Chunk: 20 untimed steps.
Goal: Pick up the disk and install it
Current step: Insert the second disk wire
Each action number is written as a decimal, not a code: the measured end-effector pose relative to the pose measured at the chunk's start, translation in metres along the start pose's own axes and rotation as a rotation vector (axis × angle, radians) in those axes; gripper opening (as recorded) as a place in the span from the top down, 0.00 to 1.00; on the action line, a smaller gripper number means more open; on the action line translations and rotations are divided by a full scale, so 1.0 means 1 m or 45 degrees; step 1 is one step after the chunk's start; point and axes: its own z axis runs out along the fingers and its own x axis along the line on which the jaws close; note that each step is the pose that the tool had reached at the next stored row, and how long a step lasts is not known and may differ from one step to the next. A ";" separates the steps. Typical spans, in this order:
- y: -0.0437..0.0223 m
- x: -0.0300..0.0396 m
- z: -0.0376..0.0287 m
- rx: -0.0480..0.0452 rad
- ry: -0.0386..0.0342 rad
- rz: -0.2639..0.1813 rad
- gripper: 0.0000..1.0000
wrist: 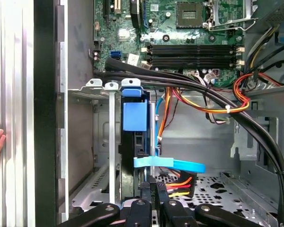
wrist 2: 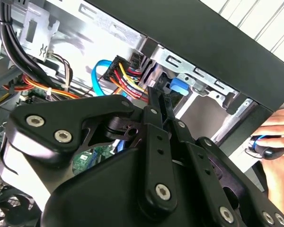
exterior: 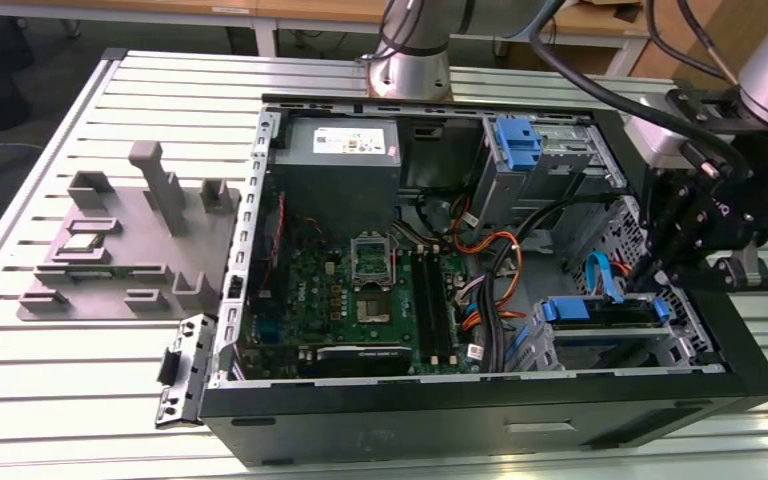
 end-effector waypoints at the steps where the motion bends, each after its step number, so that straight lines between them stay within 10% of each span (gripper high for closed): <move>1: 0.0002 0.0009 0.0001 0.003 -0.0002 -0.003 0.84; 20: 0.0070 0.0069 0.0030 0.018 -0.0028 -0.046 0.84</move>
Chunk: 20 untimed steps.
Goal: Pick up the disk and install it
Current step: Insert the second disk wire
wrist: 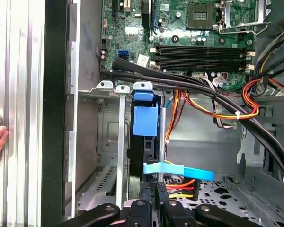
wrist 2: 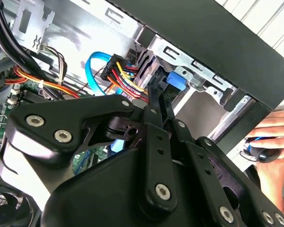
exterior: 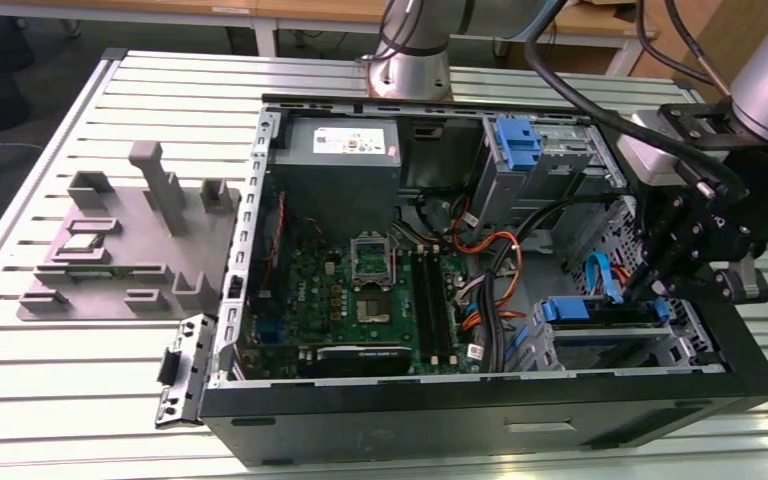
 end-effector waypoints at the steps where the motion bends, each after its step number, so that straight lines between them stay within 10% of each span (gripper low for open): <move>1: 0.0001 0.0000 0.0001 0.000 -0.0001 0.000 0.84; 20: 0.0022 0.0007 0.0031 0.000 -0.0002 -0.004 0.84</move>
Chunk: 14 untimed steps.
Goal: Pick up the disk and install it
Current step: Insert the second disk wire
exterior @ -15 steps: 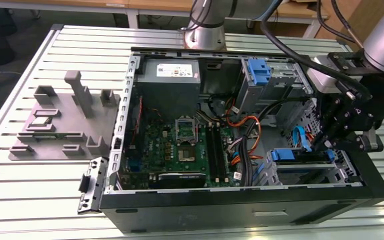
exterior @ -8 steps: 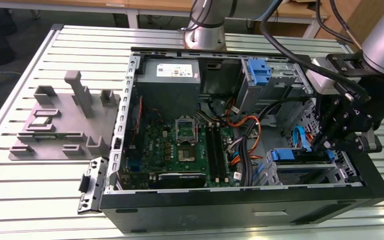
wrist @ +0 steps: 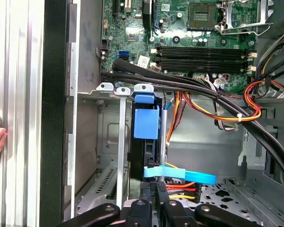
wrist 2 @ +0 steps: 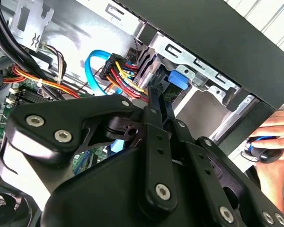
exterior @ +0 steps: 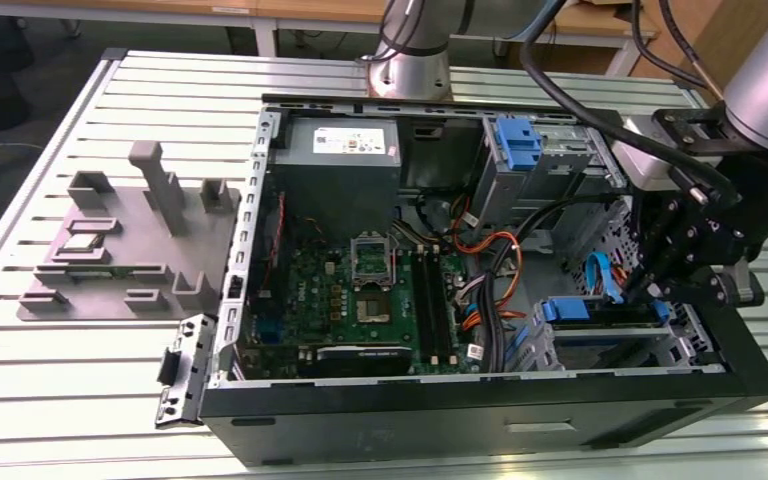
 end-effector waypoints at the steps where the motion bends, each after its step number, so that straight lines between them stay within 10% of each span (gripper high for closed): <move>1: 0.0000 0.0000 0.0003 0.000 0.0001 0.000 0.84; 14: 0.0001 0.0000 0.0013 0.000 -0.0006 0.000 0.84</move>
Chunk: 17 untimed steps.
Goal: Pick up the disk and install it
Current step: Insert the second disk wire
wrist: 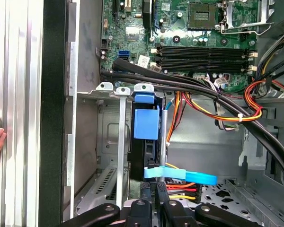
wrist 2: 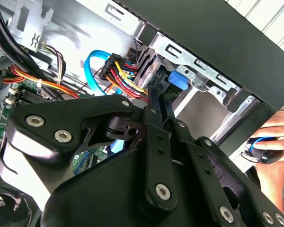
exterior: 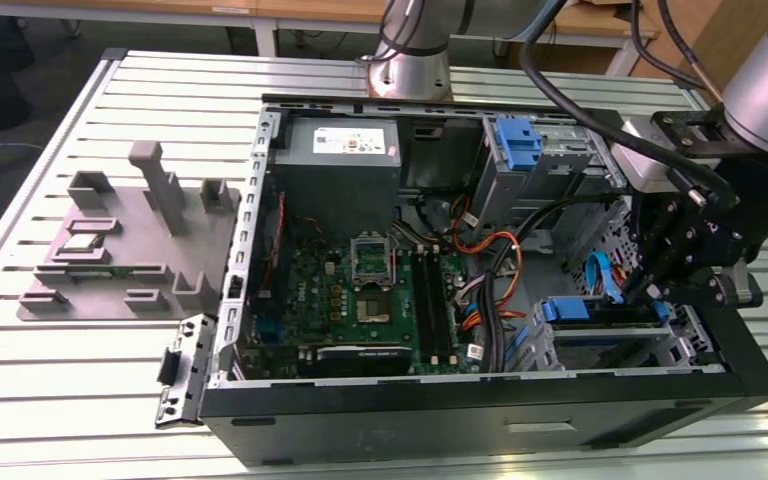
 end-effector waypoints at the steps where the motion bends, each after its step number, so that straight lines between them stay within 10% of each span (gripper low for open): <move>1: 0.0000 0.0000 -0.0002 0.000 0.0001 0.000 0.84; 17: -0.0001 0.0002 0.0007 0.000 0.0043 0.000 0.84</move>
